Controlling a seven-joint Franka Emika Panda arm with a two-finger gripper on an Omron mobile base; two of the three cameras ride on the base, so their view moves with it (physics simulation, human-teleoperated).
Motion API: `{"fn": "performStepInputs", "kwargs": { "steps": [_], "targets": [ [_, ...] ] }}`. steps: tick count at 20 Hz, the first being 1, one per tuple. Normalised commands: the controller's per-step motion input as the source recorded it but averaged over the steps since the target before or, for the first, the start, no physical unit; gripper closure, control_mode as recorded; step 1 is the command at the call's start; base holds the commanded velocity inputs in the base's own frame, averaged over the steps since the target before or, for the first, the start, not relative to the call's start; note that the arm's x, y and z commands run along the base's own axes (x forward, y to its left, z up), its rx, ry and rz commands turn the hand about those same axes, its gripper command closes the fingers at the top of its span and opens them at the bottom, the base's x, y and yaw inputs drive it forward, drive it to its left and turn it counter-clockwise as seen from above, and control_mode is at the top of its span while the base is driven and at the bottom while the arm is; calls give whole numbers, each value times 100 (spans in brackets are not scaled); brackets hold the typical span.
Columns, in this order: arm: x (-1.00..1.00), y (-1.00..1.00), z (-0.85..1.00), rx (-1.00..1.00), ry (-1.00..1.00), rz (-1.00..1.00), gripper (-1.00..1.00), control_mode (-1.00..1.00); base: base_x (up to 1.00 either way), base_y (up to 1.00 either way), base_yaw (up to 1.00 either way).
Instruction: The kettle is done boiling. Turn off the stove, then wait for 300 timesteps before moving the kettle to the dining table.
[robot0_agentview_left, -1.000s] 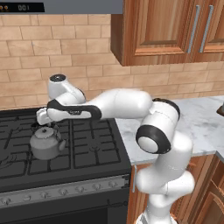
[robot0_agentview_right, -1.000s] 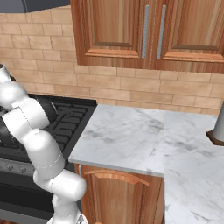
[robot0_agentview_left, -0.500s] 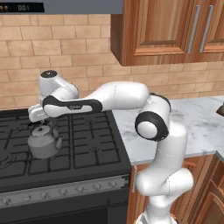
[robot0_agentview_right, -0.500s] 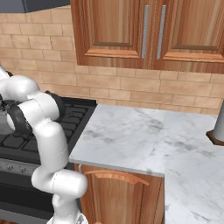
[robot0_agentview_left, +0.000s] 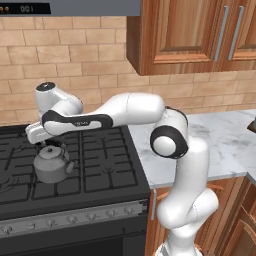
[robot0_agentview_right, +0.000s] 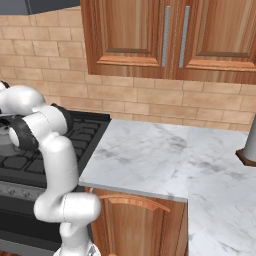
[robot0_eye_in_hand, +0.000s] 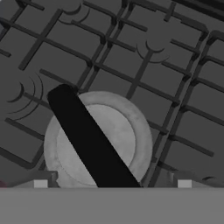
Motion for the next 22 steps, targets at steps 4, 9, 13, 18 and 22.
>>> {"fn": "performStepInputs", "kwargs": {
  "steps": [4, 9, 13, 18, 22],
  "targets": [
    [-2, 0, -19, 1, 0, 0, -100, -100, 0, 0, 0],
    [0, -6, -20, 0, 0, 0, -100, -100, 0, 0, 0],
    [0, -1, -26, 0, 0, 0, -100, -100, 0, 0, 0],
    [0, 0, -18, 0, 0, 0, -100, -100, 0, 0, 0],
    [0, 0, -11, 0, 0, 0, 100, -100, 0, 0, 0]
  ]
}}
